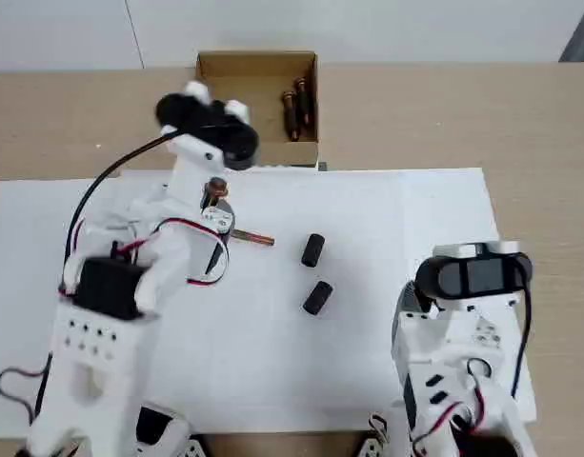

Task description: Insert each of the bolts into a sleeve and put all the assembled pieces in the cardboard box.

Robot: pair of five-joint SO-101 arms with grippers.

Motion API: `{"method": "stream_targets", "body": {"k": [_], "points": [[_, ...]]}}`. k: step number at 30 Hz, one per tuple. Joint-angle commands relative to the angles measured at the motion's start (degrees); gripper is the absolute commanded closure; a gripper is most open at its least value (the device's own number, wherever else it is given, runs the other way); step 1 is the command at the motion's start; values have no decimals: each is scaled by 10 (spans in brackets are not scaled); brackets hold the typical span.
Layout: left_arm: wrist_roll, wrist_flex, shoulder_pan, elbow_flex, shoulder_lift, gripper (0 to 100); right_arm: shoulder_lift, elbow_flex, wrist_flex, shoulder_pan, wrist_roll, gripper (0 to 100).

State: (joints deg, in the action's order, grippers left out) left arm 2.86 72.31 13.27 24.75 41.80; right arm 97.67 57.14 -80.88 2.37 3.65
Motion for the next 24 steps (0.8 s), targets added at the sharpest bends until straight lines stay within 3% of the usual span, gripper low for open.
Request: {"method": "stream_targets", "body": {"k": [1,6,10,20,24], "points": [[-47,-101,2,64,74,995,29,55,85,-3,-4,996],[-99,-218,2,190,160,995,47,135,173,-1,-4,995],[-147,-301,2,283,224,995,50,178,214,51,-2,996],[-336,-391,6,427,354,995,50,303,406,202,-3,996],[-368,-408,12,466,411,995,50,339,450,257,-4,996]]}}
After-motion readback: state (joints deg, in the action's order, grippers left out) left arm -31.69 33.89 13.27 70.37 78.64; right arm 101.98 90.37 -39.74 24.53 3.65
